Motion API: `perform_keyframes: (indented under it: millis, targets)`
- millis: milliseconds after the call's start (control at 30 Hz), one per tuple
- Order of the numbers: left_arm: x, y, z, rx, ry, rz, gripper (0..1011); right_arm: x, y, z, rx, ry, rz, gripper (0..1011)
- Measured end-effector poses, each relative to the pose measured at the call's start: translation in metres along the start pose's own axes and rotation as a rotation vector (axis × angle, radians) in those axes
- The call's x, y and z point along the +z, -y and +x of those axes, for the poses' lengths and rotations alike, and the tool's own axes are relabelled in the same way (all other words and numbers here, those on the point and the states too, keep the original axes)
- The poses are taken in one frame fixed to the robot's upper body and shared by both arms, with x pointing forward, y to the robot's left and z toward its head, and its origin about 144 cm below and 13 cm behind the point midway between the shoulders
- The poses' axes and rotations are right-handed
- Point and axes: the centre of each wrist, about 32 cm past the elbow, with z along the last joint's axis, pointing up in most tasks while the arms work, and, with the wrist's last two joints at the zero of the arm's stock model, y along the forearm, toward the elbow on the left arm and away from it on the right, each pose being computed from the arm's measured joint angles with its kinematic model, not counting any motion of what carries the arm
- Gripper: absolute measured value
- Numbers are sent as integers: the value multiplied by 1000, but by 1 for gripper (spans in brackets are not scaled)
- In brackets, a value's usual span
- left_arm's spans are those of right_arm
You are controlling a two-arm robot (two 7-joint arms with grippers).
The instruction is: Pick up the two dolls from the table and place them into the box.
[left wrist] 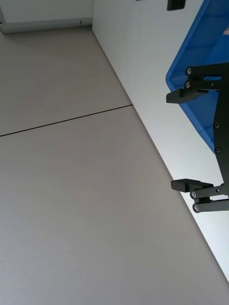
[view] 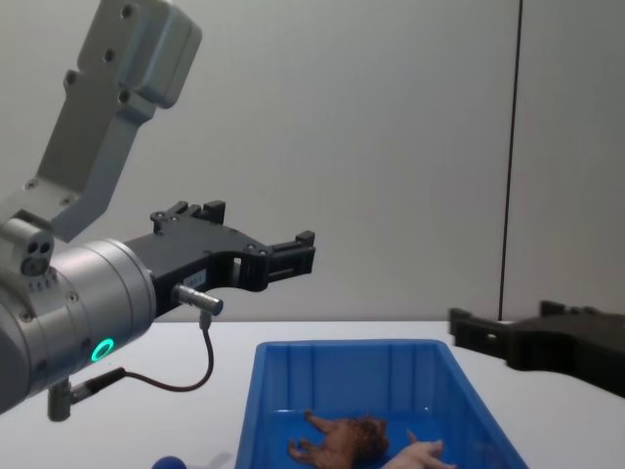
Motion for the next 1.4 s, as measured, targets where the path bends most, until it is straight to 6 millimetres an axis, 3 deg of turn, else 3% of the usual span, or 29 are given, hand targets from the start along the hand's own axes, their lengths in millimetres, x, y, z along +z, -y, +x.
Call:
perform_keyframes:
  millis: [667, 1400]
  targets:
    - [0, -3, 0, 8, 0, 11, 1001, -5, 22, 9, -118, -25, 21, 1001]
    - [0, -31, 17, 69, -47, 179, 1001, -6, 27, 11, -140, -30, 24, 1001]
